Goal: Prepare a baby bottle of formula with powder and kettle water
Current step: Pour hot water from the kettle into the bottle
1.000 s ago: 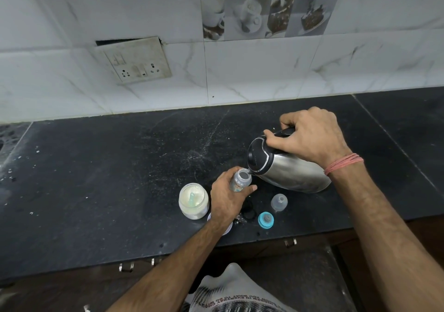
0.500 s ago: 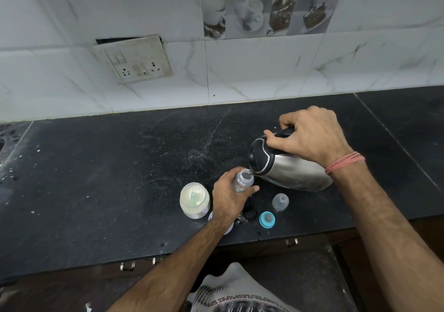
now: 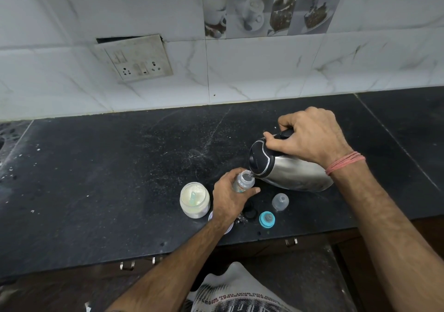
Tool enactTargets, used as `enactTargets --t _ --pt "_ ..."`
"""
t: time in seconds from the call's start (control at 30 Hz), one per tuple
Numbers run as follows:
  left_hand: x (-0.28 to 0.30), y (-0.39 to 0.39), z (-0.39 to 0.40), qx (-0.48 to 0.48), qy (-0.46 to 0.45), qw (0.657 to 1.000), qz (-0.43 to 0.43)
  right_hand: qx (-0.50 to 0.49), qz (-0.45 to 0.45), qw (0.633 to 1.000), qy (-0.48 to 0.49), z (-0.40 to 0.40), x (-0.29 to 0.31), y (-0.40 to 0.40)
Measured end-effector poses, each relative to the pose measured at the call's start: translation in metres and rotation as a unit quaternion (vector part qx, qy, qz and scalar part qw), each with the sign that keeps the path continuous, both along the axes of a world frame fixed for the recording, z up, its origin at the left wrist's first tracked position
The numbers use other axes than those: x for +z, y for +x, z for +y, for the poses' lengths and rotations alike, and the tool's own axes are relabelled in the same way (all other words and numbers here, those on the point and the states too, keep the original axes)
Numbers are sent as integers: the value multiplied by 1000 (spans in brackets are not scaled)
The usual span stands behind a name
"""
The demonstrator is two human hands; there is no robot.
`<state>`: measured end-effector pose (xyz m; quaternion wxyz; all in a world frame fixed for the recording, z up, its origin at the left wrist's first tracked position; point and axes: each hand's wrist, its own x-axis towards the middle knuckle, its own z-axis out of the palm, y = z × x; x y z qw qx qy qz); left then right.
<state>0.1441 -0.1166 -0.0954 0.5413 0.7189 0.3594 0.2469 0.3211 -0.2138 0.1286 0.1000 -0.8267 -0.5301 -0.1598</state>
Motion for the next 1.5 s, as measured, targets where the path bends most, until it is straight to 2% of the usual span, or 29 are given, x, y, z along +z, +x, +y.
enactTargets --t 1.5 --pt "-2 -5 -3 2 -35 999 -16 17 8 999 -47 5 6 -1"
